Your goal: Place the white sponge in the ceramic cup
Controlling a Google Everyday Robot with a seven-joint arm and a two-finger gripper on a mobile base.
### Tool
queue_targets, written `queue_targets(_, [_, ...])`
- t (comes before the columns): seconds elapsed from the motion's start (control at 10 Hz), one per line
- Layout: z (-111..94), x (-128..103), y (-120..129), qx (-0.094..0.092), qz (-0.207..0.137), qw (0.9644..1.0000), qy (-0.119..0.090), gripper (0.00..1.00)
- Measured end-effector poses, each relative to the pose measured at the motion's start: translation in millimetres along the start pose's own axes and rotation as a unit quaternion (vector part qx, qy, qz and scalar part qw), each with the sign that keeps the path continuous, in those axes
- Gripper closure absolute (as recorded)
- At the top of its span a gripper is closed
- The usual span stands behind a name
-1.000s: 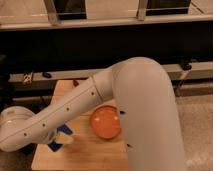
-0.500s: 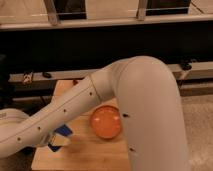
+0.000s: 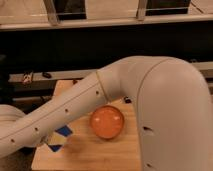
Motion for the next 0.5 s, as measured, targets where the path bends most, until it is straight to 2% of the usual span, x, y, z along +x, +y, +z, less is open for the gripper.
queue_targets(0.3, [-30, 17, 12, 0.021, 0.014, 0.9997, 0.005, 0.20])
queue_targets(0.5, [-61, 49, 35, 0.036, 0.037, 0.9985, 0.016, 0.20])
